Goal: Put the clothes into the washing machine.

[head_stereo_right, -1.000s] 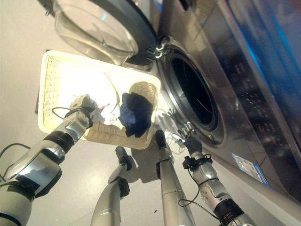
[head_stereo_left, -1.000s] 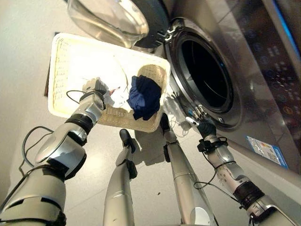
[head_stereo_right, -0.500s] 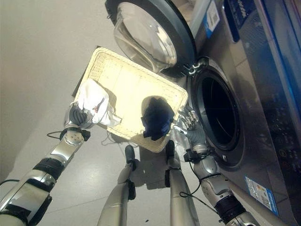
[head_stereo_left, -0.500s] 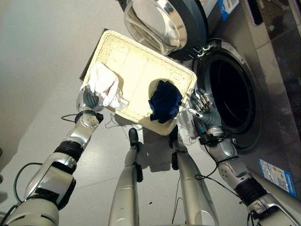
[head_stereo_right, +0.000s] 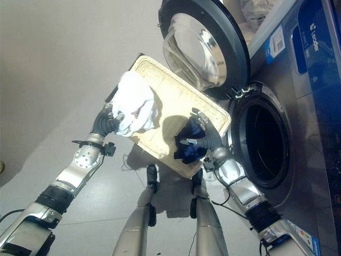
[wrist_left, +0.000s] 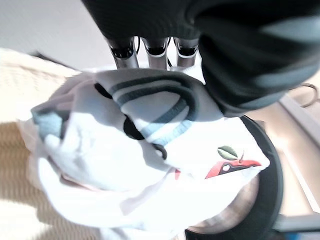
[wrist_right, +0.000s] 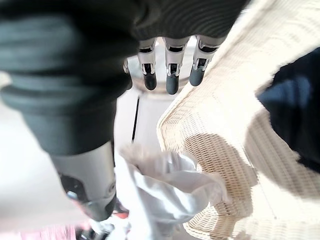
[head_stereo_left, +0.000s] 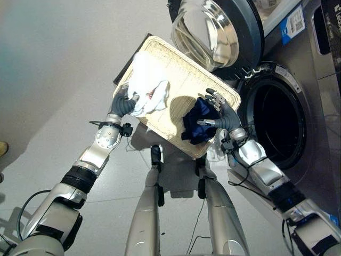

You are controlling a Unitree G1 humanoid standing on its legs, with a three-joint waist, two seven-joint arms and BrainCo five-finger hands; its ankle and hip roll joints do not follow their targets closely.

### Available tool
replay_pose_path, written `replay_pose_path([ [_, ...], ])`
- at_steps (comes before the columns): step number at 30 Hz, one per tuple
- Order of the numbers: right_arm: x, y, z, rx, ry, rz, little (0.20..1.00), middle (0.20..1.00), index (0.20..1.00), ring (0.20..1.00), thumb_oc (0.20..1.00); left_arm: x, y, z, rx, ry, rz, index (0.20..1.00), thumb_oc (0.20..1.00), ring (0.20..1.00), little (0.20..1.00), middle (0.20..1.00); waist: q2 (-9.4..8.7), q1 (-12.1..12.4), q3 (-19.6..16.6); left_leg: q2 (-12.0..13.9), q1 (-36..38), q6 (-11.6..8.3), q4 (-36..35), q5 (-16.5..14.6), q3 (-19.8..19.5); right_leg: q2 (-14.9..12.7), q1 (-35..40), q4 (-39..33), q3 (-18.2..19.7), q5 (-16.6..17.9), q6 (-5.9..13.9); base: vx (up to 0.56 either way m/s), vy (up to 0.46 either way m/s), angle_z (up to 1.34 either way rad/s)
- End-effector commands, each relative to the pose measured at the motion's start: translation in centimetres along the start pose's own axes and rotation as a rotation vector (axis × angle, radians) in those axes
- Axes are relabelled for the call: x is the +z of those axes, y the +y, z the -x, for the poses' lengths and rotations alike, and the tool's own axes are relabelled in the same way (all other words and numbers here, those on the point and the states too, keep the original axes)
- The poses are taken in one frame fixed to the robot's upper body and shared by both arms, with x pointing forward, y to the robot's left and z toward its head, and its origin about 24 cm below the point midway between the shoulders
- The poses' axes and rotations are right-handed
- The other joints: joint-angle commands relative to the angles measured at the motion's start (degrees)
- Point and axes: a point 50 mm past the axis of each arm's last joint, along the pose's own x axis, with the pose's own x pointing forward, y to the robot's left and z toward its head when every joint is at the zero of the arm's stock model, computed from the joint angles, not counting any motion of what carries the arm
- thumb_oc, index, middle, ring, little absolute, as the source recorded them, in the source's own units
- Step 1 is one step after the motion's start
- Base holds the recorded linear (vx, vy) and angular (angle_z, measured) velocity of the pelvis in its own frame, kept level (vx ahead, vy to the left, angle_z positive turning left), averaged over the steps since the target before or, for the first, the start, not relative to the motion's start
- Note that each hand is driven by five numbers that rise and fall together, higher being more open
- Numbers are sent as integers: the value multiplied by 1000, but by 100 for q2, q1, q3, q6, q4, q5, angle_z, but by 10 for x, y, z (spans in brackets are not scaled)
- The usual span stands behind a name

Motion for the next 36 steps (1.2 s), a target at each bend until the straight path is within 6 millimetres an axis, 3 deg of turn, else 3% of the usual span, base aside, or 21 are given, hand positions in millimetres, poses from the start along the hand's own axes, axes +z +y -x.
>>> replay_pose_path([
  [1,22,-4,-8,60,-78,94,1000,1000,1000,1000,1000,44,-2,-9,-138,-226,144,200,200,200,200,200,97,-17,30,-540,66,100,392,-743,329,252,254,-387,-230,-88,178,-13,-4,11],
  [7,28,7,-16,179,-67,16,1000,1000,1000,1000,1000,65,-24,-4,-342,-285,235,200,200,200,200,200,186,79,30,-605,138,151,402,-788,315,168,325,-398,-281,-78,206,-13,1,8],
  [16,33,31,-15,251,-60,-286,1000,1000,1000,1000,1000,70,-40,-1,-434,-266,250,200,200,200,200,200,240,60,30,-638,148,192,305,-755,321,165,316,-476,-218,-28,213,-4,1,3],
  [22,32,44,-11,323,-19,-368,1000,1000,1000,1000,1000,69,-47,3,-500,-259,287,200,200,200,200,200,241,40,30,-629,169,192,236,-724,348,176,341,-570,-202,20,210,0,0,0],
  [29,34,66,-4,457,28,-735,1000,1000,1000,1000,1000,64,-65,4,-543,-216,288,200,200,200,200,200,232,-3,30,-597,153,194,195,-683,407,185,324,-614,-208,53,192,1,-3,-1],
  [36,40,84,10,597,51,-1058,1000,1000,1000,1000,1000,51,-60,3,-451,-155,237,200,200,200,200,200,218,-9,30,-591,97,187,183,-642,402,193,287,-599,-241,43,192,-2,-35,-2],
])
